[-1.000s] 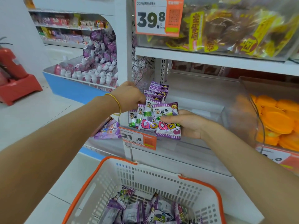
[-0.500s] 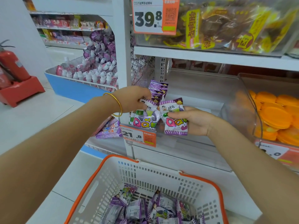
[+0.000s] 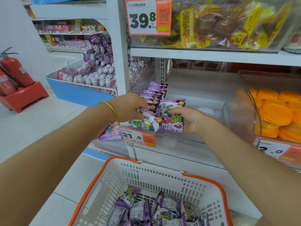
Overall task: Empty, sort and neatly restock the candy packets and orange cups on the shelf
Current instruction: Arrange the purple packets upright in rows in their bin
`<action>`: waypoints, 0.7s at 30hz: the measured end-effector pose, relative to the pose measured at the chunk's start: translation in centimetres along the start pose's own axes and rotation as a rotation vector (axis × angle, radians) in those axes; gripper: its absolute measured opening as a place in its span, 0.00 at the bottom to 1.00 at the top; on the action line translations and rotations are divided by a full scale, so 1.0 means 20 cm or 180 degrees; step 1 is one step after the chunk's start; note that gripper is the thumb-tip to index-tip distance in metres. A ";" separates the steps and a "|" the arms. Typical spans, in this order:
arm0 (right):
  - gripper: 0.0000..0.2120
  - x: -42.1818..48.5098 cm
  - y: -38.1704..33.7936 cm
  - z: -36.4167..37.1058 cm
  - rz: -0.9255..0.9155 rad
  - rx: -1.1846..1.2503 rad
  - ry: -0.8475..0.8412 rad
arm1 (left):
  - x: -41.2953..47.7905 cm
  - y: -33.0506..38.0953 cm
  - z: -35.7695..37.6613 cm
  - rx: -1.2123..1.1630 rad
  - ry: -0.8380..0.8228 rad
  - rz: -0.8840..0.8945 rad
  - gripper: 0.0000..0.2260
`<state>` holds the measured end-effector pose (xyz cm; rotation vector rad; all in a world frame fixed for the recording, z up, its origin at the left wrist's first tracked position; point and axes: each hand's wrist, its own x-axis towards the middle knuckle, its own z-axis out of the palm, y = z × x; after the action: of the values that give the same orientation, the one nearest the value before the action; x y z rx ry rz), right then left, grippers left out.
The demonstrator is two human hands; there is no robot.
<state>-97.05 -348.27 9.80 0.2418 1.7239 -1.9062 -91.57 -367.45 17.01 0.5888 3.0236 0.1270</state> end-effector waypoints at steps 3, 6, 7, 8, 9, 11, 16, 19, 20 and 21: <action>0.06 0.02 0.00 0.03 -0.0083 -0.0133 0.0202 | -0.05 -0.04 0.01 -0.0089 0.0013 -0.0016 0.15; 0.09 0.03 0.02 0.06 -0.0172 -0.0349 0.0234 | -0.07 -0.05 0.01 -0.0078 -0.0163 -0.0075 0.17; 0.09 0.03 0.02 0.06 -0.0206 -0.0368 0.0188 | -0.07 -0.04 0.02 -0.0093 -0.0248 -0.0107 0.17; 0.10 0.03 0.02 0.07 -0.0241 -0.0385 0.0139 | -0.06 -0.02 0.02 -0.0128 -0.0315 -0.0132 0.17; 0.11 0.03 0.03 0.07 -0.0267 -0.0395 0.0097 | -0.06 0.00 0.02 -0.0158 -0.0344 -0.0138 0.15; 0.14 0.03 0.02 0.07 -0.0294 -0.0360 0.0037 | -0.05 0.03 0.04 -0.0154 -0.0209 -0.0156 0.14; 0.11 0.02 0.03 0.07 -0.0270 -0.0351 0.0040 | -0.04 0.02 0.08 -0.0144 0.0375 -0.0052 0.09; 0.09 0.02 0.03 0.06 -0.0276 -0.0396 0.0097 | -0.06 -0.02 0.10 -0.0320 0.0454 -0.0048 0.11; 0.09 0.03 0.03 0.06 -0.0279 -0.0418 0.0109 | -0.06 -0.03 0.10 -0.0335 0.0439 0.0004 0.11; 0.10 0.02 0.03 0.06 -0.0285 -0.0441 0.0114 | -0.06 -0.05 0.11 -0.0330 0.0408 0.0079 0.10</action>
<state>-96.86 -349.60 9.27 0.1494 1.9107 -1.8445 -90.59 -368.73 14.72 0.6327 3.1087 0.3329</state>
